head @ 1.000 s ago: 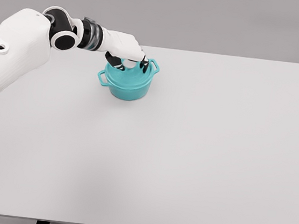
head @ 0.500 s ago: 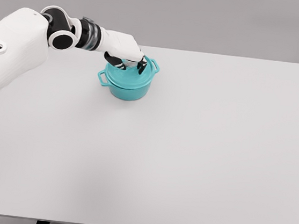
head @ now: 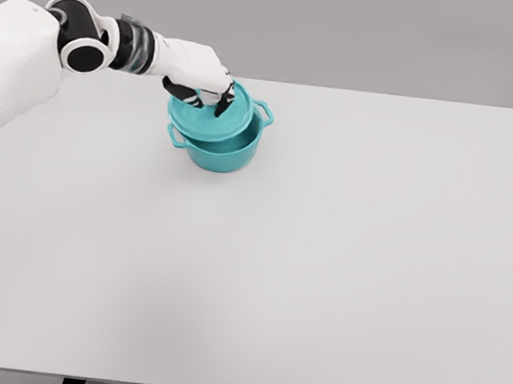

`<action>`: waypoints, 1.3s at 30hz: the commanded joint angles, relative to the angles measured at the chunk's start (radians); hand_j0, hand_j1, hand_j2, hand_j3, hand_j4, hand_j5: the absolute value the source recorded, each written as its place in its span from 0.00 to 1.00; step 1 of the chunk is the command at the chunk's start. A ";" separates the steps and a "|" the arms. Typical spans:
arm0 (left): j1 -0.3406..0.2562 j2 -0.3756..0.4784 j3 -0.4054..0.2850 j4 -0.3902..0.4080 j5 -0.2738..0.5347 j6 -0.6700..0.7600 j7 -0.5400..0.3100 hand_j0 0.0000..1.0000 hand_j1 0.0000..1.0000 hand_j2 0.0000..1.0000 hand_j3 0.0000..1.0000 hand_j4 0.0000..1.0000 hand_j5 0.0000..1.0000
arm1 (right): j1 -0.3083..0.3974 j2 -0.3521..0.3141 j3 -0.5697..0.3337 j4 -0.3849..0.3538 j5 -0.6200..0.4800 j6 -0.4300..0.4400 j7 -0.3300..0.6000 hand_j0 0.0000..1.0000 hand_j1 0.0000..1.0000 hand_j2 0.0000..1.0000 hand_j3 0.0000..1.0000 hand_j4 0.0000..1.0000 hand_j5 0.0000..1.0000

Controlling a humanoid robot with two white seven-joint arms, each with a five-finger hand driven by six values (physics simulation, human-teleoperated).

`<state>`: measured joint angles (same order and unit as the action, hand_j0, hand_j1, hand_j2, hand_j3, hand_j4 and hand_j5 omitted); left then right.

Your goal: Open the lid of the pot with left arm

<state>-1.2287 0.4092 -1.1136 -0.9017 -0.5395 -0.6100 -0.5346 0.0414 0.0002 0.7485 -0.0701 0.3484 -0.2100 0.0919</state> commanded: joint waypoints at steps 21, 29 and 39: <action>0.080 0.296 0.017 -0.066 -0.002 -0.001 0.001 0.42 0.42 0.42 0.42 0.42 0.42 | 0.000 0.000 0.000 -0.001 0.000 0.000 0.000 1.00 1.00 1.00 1.00 1.00 1.00; 0.101 0.296 0.020 -0.068 0.003 -0.001 0.001 0.90 0.90 0.90 0.90 0.90 0.90 | 0.000 0.000 0.000 0.000 0.000 0.000 0.000 1.00 1.00 1.00 1.00 1.00 1.00; 0.106 0.298 0.021 -0.066 0.010 -0.001 0.001 1.00 1.00 1.00 1.00 1.00 1.00 | 0.000 0.000 0.000 -0.001 0.000 0.000 0.000 1.00 1.00 1.00 1.00 1.00 1.00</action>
<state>-1.1229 0.7044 -1.0951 -0.9672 -0.5316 -0.6128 -0.5351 0.0414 0.0002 0.7485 -0.0699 0.3484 -0.2100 0.0918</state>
